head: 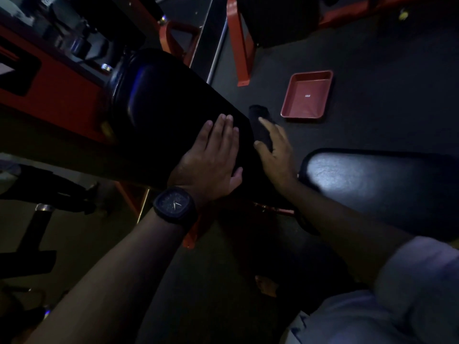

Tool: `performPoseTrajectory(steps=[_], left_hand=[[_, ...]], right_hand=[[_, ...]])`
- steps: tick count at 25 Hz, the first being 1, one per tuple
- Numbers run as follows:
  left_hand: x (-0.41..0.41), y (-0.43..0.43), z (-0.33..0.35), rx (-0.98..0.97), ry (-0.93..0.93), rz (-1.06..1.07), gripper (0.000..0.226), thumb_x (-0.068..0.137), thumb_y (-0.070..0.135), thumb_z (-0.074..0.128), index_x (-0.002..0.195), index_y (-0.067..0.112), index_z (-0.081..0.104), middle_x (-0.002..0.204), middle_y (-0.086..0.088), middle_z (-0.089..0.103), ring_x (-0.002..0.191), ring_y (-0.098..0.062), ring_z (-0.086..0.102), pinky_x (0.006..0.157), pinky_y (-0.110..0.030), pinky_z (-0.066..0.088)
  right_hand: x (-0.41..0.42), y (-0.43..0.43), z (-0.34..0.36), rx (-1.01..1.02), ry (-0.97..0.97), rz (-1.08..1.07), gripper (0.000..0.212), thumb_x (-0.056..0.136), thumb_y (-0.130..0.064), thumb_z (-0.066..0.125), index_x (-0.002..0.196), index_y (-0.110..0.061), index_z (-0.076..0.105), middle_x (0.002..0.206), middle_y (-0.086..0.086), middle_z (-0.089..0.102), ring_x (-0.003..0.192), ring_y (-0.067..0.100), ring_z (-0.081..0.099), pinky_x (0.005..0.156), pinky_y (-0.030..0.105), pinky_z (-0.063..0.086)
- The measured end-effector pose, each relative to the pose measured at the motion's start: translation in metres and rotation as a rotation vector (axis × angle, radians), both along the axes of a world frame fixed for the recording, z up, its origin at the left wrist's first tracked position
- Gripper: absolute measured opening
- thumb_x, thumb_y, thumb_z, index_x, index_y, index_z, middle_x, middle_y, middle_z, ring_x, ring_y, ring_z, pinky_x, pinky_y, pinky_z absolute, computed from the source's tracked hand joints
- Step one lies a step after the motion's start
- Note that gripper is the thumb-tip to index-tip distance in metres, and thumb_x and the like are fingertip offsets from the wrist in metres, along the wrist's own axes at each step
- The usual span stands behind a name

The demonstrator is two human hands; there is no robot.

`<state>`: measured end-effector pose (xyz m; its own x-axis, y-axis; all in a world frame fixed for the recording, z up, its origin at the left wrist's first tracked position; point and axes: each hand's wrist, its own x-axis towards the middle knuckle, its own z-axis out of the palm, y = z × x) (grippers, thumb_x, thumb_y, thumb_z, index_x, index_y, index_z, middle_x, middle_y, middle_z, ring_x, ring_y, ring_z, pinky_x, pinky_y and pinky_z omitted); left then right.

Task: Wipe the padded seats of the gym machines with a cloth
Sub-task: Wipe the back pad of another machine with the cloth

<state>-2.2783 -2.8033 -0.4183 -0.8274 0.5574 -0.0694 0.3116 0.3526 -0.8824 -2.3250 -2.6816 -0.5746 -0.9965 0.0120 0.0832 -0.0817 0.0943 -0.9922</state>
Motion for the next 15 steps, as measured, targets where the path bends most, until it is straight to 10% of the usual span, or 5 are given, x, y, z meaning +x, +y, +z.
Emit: performPoseTrajectory(steps=[15], left_hand=[[0.0, -0.001, -0.001, -0.002, -0.018, 0.031, 0.08, 0.093, 0.054, 0.024, 0.145, -0.001, 0.049, 0.151, -0.025, 0.047, 0.143, -0.037, 0.043, 0.118, -0.05, 0.021]], right_hand=[[0.061, 0.003, -0.078, -0.184, -0.855, -0.218, 0.046, 0.095, -0.05, 0.047, 0.136, -0.029, 0.052, 0.127, 0.016, 0.06, 0.12, 0.034, 0.056, 0.108, 0.044, 0.04]])
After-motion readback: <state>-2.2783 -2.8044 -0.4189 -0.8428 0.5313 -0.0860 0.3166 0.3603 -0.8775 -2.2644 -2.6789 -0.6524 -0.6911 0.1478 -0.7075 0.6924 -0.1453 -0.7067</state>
